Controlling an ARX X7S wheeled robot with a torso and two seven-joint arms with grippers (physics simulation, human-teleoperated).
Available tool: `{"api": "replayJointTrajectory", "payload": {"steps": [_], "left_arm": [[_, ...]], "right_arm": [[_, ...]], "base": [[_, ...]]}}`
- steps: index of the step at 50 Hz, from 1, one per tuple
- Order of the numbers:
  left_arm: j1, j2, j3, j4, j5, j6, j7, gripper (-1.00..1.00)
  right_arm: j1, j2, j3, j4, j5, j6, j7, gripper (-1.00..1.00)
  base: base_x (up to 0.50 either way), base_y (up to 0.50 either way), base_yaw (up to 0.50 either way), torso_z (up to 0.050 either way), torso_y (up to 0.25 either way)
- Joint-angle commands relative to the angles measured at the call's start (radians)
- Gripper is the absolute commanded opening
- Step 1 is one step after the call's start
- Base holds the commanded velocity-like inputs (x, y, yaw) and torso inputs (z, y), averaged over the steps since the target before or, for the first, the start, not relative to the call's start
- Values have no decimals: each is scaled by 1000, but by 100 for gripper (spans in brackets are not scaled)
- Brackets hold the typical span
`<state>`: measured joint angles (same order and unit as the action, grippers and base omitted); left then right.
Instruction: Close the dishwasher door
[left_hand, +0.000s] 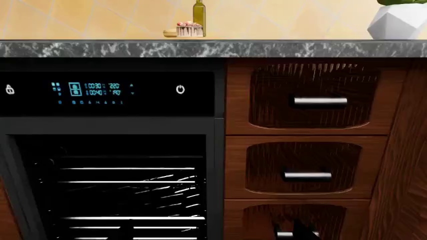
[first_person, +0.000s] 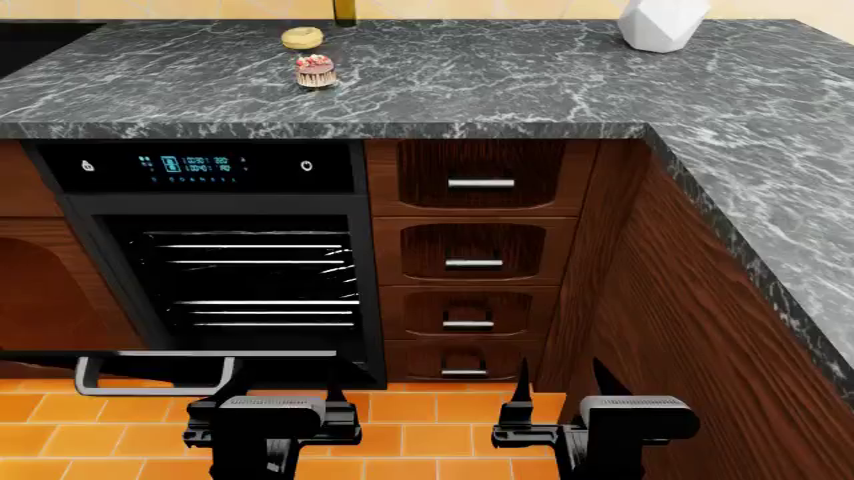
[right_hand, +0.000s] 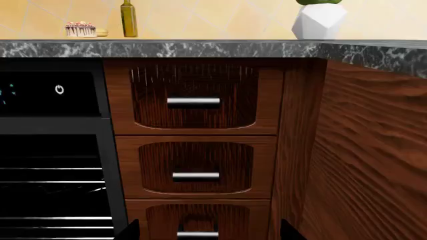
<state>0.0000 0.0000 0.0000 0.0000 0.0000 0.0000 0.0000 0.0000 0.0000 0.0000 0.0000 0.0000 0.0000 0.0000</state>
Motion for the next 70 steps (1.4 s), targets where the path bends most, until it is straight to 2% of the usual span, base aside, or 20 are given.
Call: {"api": "replayJointTrajectory", "payload": {"steps": [1,13,70], "left_arm": [[-2,-16,18,-3,-13,-1,-21,100],[-5,-50,66,-9,-23,5,-72,100],[-9,-116,147,-8,-80,0,-146,100]], "right_arm": [[1,15,-20,1,15,3,21,100],[-5,49,-61,-6,42,4,65,100],[10,113,-141,4,92,23,162,100]], "base": [[0,0,0,0,0],[0,0,0,-3,0],[0,0,0,-50,0]]}}
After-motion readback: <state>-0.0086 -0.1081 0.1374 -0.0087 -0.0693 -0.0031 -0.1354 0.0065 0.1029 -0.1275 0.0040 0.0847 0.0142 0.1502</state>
